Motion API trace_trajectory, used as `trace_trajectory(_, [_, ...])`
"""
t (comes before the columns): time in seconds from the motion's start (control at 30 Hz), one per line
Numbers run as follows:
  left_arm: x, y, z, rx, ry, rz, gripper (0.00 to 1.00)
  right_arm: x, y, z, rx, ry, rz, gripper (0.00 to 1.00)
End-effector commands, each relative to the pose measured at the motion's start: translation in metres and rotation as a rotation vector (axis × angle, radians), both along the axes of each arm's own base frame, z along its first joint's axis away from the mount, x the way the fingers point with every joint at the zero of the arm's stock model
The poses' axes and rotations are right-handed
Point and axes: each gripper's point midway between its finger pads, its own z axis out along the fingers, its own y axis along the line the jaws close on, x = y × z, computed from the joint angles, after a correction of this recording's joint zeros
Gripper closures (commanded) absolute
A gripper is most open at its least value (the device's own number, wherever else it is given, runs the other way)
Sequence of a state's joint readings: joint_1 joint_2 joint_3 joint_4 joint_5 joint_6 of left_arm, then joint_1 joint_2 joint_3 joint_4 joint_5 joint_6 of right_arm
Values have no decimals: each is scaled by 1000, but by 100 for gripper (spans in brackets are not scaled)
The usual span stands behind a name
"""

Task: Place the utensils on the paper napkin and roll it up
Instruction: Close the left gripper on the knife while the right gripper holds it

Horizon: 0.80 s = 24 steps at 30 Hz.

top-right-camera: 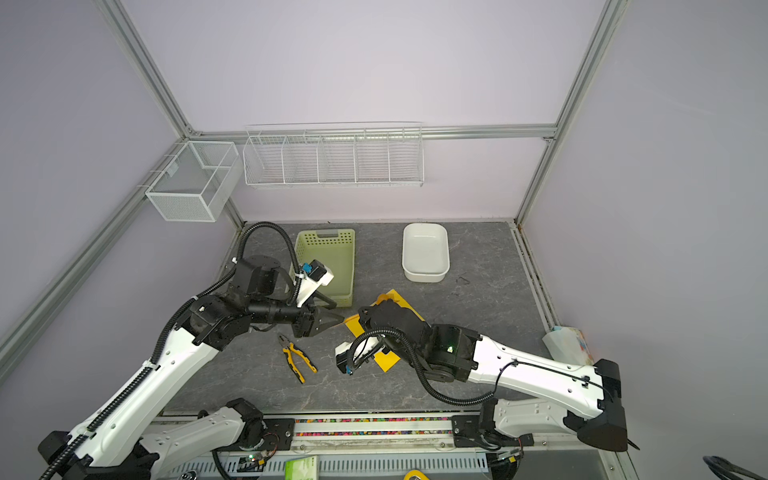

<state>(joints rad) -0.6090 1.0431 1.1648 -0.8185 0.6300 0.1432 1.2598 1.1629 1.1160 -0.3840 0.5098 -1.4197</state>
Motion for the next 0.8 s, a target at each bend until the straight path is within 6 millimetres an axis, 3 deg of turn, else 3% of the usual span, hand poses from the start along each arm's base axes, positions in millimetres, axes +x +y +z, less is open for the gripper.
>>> trace_trajectory(0.0, [-17,0,12,-15,-10,-72,47,-5,-2,10,6,-40,13,93])
trace_trajectory(0.77, [-33,-9,0,46,10,-167,53,-24,5,39,63,-81,76,93])
